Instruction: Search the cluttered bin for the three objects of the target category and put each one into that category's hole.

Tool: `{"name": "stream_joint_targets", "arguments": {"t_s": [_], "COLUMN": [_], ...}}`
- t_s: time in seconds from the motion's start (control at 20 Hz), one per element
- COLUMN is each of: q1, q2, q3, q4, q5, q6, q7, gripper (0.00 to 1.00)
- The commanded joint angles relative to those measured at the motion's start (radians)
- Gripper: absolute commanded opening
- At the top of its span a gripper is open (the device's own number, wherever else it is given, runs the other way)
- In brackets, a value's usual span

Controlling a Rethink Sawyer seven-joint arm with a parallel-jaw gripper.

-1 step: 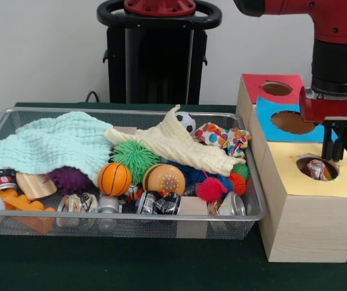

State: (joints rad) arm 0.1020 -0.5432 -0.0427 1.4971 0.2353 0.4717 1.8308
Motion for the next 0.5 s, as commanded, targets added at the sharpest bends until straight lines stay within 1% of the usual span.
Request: {"name": "stream_joint_targets", "arguments": {"t_s": [0.05,0.25,0.5], "q1": [-0.077,-0.082,-0.067], "q2": [0.043,0.031,0.019], "q3": [0.057,0.059,0.046], "q4": [0.02,0.026,0.034], "q5": [-0.047,-0.05,-0.05], "q6": [-0.06,-0.036,-0.024], "q7": [0.071,0.064,0.083], "gripper": [0.0,0.0,0.0]}}
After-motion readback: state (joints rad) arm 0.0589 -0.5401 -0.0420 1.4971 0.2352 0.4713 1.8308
